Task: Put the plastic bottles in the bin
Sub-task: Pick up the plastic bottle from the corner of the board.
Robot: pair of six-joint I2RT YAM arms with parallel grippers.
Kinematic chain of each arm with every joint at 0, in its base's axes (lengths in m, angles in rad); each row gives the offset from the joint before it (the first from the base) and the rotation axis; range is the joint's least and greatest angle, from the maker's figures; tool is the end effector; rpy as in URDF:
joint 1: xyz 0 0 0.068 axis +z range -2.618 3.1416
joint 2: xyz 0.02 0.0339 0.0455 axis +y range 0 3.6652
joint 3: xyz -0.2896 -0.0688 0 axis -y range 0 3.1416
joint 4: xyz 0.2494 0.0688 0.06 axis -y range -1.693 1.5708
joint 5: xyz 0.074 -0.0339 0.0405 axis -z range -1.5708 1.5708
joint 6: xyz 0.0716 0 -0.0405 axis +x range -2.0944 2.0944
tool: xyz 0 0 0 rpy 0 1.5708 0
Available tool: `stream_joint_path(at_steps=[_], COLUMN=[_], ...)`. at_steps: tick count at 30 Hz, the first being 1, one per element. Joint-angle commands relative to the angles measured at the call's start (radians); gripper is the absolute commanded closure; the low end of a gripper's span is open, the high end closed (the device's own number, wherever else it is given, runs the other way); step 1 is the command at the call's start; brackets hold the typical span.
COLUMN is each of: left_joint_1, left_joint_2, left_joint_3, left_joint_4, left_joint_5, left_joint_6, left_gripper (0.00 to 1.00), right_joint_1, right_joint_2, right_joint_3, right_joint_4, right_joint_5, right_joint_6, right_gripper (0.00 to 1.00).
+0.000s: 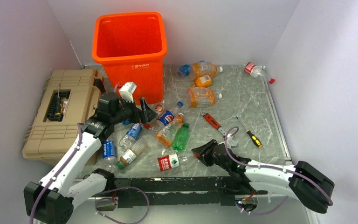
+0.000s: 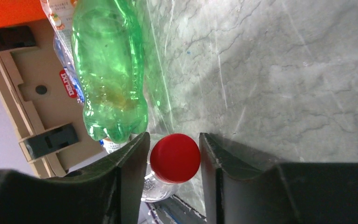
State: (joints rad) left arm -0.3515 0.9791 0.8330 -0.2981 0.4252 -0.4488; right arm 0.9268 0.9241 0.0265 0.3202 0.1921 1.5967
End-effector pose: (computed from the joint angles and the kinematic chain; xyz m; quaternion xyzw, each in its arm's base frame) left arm 0.2148 -0.1102 0.3171 0.0723 0.8310 -0.3676 0.4112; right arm 0.1123 0.1268 0.1083 0.3308 0.8115 0.4262 0.2246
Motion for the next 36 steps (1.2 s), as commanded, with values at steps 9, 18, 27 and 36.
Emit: stream_joint_path(at_steps=[9,18,27,36], left_joint_1=[-0.051,-0.069,-0.069,-0.069], left_joint_2=[-0.057,-0.098,-0.283,-0.115], left_joint_3=[0.007,-0.008,-0.151,-0.066], left_joint_4=[-0.008,-0.006,0.352,0.449], left_joint_5=[-0.107,-0.217,-0.158,0.522], left_joint_6=[0.035,0.038,0.005,0.034], left_gripper=[0.00,0.01,0.01,0.01], right_joint_1=[0.031,0.050,0.050,0.057], right_joint_2=[-0.109,-0.471,-0.202,0.055], right_joint_3=[0.003,0.268,0.827,1.152], right_joint_4=[-0.013,-0.398,-0.877,-0.913], right_joint_5=[0.069,0.061,0.033,-0.053], right_joint_6=[-0.066,-0.627,-1.168,-1.414], right_gripper=[0.89,1.00,1.00,1.00])
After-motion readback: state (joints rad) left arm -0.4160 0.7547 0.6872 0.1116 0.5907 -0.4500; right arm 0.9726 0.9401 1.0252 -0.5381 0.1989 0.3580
